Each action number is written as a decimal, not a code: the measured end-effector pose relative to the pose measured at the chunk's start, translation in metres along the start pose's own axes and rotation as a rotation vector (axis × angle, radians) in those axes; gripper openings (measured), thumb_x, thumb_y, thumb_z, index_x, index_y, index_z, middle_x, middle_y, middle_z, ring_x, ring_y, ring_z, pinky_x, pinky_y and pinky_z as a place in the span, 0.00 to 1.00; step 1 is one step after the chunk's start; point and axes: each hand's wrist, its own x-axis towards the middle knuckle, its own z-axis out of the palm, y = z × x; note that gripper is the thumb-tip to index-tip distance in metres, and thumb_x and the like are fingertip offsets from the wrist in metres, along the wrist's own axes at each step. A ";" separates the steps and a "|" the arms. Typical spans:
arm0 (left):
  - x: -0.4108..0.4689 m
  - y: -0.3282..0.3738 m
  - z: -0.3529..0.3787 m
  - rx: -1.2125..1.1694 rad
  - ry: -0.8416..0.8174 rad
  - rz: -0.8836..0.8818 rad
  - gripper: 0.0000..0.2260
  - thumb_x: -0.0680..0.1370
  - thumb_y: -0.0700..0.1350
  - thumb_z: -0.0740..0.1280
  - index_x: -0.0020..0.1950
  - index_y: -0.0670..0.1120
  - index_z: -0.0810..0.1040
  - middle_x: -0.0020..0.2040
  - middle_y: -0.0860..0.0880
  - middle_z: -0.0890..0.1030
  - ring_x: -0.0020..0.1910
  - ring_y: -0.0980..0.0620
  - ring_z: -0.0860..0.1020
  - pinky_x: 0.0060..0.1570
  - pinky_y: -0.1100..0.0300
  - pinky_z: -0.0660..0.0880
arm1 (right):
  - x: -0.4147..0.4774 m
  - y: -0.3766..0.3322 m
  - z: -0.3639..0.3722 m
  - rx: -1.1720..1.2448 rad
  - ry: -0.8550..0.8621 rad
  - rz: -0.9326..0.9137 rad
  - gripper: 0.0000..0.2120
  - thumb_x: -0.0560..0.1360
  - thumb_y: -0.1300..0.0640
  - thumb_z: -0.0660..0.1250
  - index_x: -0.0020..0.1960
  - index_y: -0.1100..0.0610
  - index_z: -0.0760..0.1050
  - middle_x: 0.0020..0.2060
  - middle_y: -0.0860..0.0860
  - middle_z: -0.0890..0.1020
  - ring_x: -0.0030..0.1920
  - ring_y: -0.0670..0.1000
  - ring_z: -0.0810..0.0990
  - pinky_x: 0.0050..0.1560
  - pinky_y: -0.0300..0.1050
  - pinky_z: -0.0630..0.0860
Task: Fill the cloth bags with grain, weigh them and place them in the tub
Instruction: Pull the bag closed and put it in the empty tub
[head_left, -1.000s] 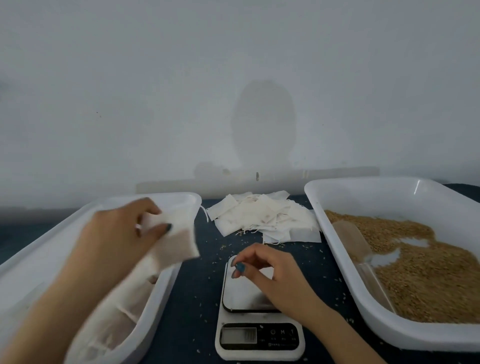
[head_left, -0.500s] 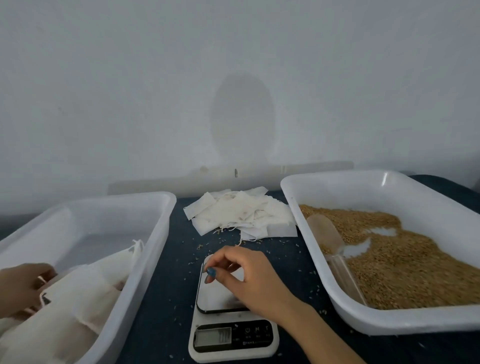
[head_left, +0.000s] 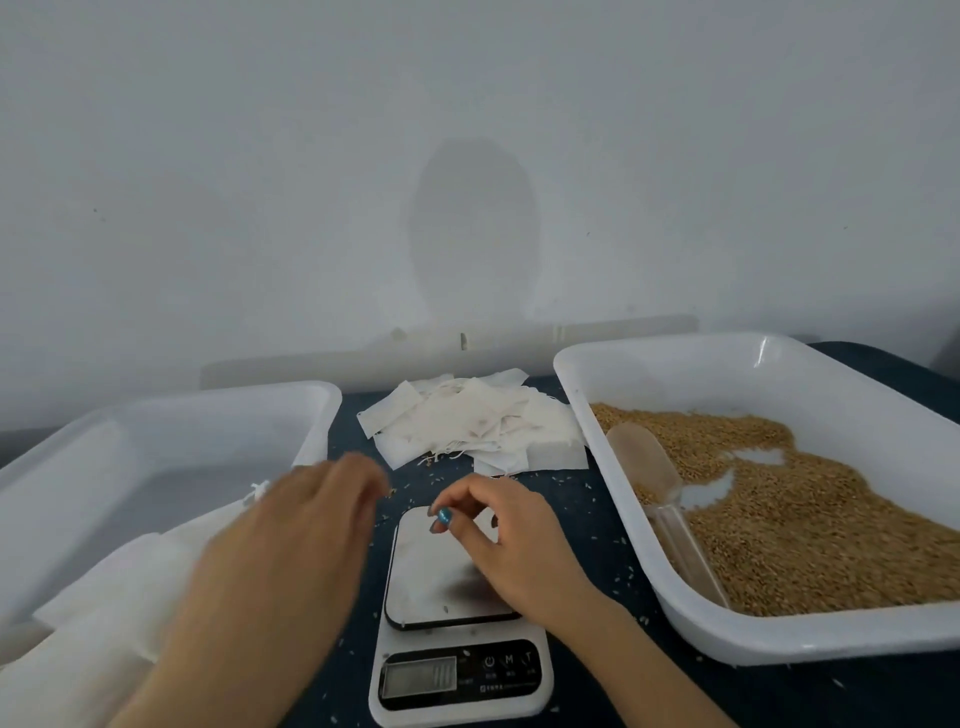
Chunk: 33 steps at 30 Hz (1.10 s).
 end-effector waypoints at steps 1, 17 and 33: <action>0.007 0.013 0.017 -0.040 -0.066 0.025 0.07 0.79 0.43 0.60 0.49 0.56 0.73 0.42 0.58 0.77 0.39 0.51 0.75 0.37 0.52 0.76 | 0.001 0.004 -0.001 -0.002 0.029 0.032 0.05 0.80 0.52 0.65 0.50 0.42 0.78 0.43 0.35 0.83 0.49 0.39 0.78 0.48 0.32 0.67; 0.081 -0.072 0.203 -0.225 -0.261 -0.459 0.19 0.77 0.53 0.70 0.67 0.50 0.76 0.66 0.42 0.75 0.62 0.42 0.74 0.62 0.50 0.72 | 0.015 0.065 -0.002 0.066 0.225 0.400 0.09 0.83 0.57 0.58 0.53 0.51 0.77 0.45 0.42 0.83 0.49 0.41 0.80 0.53 0.39 0.74; 0.091 -0.080 0.214 -0.254 -0.161 -0.534 0.04 0.79 0.53 0.68 0.49 0.54 0.80 0.53 0.47 0.80 0.49 0.47 0.79 0.41 0.57 0.72 | 0.013 0.069 0.006 -0.033 0.278 0.357 0.09 0.83 0.57 0.58 0.54 0.53 0.78 0.49 0.45 0.81 0.52 0.44 0.79 0.56 0.43 0.75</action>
